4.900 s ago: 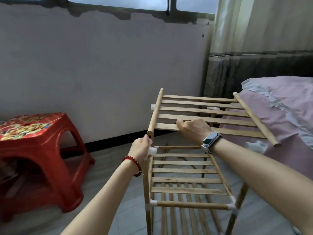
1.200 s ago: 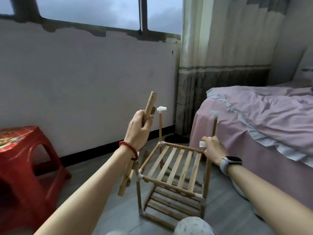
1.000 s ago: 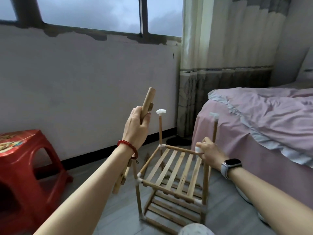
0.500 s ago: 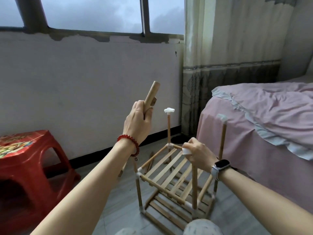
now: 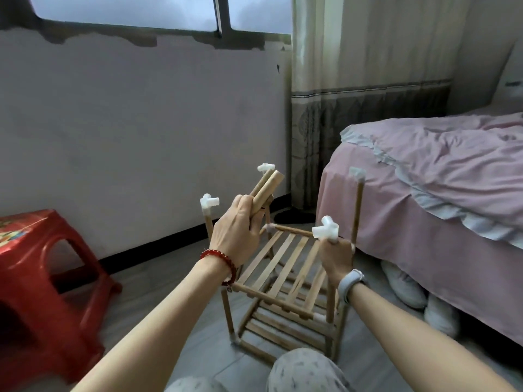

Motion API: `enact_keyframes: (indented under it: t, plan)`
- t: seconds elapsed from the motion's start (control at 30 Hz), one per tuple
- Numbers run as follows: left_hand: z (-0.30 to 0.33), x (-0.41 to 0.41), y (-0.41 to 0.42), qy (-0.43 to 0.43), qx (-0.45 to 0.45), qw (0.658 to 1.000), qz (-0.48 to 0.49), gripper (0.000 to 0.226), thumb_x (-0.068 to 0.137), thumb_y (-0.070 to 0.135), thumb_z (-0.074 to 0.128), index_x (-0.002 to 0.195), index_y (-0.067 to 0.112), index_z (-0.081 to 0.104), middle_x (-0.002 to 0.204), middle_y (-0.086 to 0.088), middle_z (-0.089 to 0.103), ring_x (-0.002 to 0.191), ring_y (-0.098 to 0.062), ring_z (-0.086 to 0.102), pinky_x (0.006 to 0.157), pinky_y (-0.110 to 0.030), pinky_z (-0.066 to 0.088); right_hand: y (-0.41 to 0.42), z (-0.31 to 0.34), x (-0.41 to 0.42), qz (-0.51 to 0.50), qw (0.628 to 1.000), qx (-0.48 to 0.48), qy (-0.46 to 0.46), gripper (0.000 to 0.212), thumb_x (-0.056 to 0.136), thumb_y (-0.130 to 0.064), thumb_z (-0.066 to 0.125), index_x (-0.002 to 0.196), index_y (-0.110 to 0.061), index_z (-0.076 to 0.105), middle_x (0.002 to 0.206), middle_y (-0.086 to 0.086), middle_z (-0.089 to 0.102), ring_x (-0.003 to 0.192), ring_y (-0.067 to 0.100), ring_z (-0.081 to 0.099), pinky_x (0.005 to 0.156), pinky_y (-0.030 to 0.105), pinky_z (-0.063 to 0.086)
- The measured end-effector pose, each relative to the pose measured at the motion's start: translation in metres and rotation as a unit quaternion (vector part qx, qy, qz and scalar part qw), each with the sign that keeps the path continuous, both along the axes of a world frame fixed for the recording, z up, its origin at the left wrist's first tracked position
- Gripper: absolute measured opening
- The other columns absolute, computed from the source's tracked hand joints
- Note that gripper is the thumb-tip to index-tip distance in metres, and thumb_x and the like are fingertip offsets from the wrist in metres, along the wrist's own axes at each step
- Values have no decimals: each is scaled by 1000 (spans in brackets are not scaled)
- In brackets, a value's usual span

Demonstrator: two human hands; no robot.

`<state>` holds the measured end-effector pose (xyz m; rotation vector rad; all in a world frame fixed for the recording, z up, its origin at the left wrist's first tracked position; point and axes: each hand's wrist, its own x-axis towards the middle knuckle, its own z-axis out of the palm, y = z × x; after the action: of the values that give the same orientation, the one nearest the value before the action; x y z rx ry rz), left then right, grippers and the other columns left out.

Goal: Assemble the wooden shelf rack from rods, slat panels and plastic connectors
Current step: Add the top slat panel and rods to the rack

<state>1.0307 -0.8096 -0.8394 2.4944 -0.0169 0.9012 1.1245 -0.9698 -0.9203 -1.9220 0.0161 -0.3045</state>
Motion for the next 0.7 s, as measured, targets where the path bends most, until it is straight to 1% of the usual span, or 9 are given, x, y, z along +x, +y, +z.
enact_keyframes:
  t: [0.1, 0.13, 0.17, 0.23, 0.3, 0.4, 0.5, 0.63, 0.7]
  plan:
    - [-7, 5, 8, 4, -7, 1000, 3, 18, 97, 23, 41, 101, 7, 49, 93, 0, 48, 70, -21, 50, 62, -29, 37, 11, -5, 1, 55, 998, 31, 1, 42, 89, 4, 41, 51, -13, 35, 51, 1, 36, 44, 7, 48, 49, 14, 32]
    - [-7, 7, 11, 4, -12, 1000, 5, 17, 97, 23, 41, 101, 8, 49, 93, 1, 48, 72, -21, 51, 64, -30, 38, 16, -8, 2, 80, 995, 59, 9, 42, 89, 6, 40, 51, -13, 34, 49, 1, 34, 39, 5, 46, 50, 13, 30]
    - [-7, 9, 13, 5, -12, 1000, 8, 16, 97, 23, 41, 100, 9, 49, 94, 1, 49, 73, -21, 52, 65, -31, 40, 22, -11, 3, 104, 990, 93, 22, 41, 88, 6, 41, 52, -12, 35, 49, 2, 33, 37, 6, 41, 53, 18, 31]
    - [-7, 11, 17, 10, -5, 1000, 14, 16, 97, 23, 41, 100, 9, 49, 96, 0, 51, 76, -22, 54, 67, -32, 42, 34, -16, 5, 150, 980, 118, 47, 33, 87, 2, 43, 56, -10, 39, 51, 3, 33, 47, 13, 35, 51, 28, 30]
    - [-8, 11, 21, 15, -5, 999, 30, 17, 97, 23, 41, 100, 9, 49, 97, 0, 51, 76, -24, 54, 68, -35, 43, 47, -17, 5, 206, 969, 118, 63, 27, 86, 0, 44, 62, -11, 42, 54, 2, 34, 50, 14, 32, 49, 29, 29]
    - [-12, 6, 30, 18, -9, 998, 55, 18, 97, 23, 40, 100, 7, 48, 97, -2, 51, 77, -27, 54, 69, -37, 43, 64, -16, 4, 268, 954, 108, 77, 24, 86, -1, 43, 64, -11, 42, 54, 1, 35, 49, 12, 32, 49, 29, 29]
    - [-19, 4, 36, 30, 14, 996, 80, 20, 97, 24, 40, 102, 7, 49, 98, -3, 52, 76, -26, 53, 68, -37, 43, 64, -17, 9, 218, 973, 72, 38, 34, 88, -2, 43, 56, -12, 39, 50, 0, 36, 48, 13, 34, 48, 27, 30]
    - [-30, 12, 30, 22, 40, 996, 81, 21, 97, 24, 41, 102, 5, 49, 96, -3, 49, 69, -20, 46, 62, -29, 34, 47, -16, 14, 105, 993, 11, -60, 45, 88, 6, 42, 50, -16, 31, 48, -2, 35, 48, 8, 34, 45, 14, 26]
    - [-35, 17, 24, 14, 45, 997, 68, 20, 96, 23, 43, 102, 6, 50, 93, 0, 46, 69, -18, 45, 61, -27, 32, 43, -17, 16, 69, 994, 0, -80, 47, 87, 6, 44, 48, -16, 28, 47, -3, 33, 47, 8, 32, 44, 15, 25]
